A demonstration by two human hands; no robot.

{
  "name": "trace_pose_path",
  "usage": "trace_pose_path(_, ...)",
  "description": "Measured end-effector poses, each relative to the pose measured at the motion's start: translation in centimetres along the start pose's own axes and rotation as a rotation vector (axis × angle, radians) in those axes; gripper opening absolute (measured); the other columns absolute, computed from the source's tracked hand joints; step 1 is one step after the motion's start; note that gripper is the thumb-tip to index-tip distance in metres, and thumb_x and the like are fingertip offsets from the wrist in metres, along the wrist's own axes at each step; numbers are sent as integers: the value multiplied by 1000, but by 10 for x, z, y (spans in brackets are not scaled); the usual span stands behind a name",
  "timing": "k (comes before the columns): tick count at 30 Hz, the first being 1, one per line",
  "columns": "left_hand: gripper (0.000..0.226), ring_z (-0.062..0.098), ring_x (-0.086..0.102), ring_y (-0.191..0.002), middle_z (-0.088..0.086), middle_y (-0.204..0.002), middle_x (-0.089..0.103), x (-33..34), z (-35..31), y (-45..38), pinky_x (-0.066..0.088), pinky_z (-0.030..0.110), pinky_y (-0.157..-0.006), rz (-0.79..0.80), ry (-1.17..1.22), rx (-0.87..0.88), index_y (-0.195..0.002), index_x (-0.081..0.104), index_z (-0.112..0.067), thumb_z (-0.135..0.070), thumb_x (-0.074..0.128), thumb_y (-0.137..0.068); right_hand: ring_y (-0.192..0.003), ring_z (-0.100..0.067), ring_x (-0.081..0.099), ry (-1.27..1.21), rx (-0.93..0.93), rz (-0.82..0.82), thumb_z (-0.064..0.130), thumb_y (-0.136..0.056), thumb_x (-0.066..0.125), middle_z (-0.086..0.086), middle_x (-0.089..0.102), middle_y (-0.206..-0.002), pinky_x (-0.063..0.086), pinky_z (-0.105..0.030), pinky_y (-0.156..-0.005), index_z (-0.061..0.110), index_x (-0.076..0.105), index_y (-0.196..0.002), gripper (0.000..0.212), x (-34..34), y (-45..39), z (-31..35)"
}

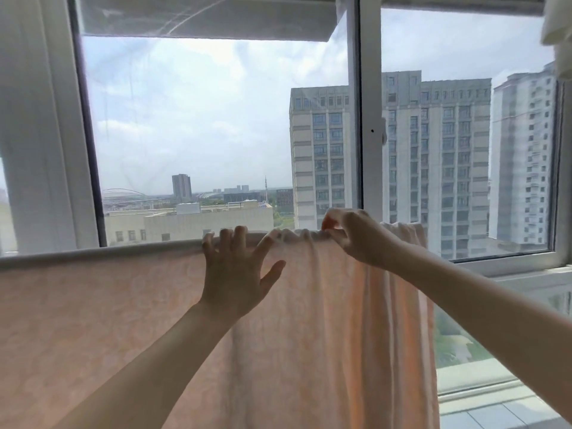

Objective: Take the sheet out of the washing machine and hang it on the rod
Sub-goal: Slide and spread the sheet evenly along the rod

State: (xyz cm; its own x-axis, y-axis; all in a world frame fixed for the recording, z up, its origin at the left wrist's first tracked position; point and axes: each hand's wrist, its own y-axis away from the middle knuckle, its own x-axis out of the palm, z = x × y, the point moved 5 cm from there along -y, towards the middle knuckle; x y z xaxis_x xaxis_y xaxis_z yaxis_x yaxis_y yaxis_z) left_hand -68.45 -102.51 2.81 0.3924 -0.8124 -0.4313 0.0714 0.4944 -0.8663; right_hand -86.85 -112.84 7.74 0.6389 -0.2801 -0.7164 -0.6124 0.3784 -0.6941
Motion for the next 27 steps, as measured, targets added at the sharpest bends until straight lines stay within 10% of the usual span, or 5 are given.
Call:
trace_pose_path(12,52,35,50,-113,11,-129,52,-1,-17,-3,33,60,-100,-9,29,4,-128,52,-22,-56,35,-92,-61,0,49,197,223,-93,24,-102,42,1,62,-88,37,-14,-50,13,55,-98,16,-23,24,-36)
trace_pose_path(21,46,34,55,-110,6,-120,60,1,-87,-21,36,54,-106,-22,142,97,-123,56,-15,-47,36,-96,-58,8,35,173,167,-118,25,-103,40,7,56,-95,22,10,-72,15,53,-108,17,-28,39,-30)
trace_pose_path(27,49,37,56,-104,8,-114,57,7,-117,-31,42,52,-95,-26,89,70,-121,56,-17,-53,42,-92,-46,-7,48,-43,131,-102,31,-102,40,5,64,-80,39,-19,-49,28,47,-109,10,-23,36,-43)
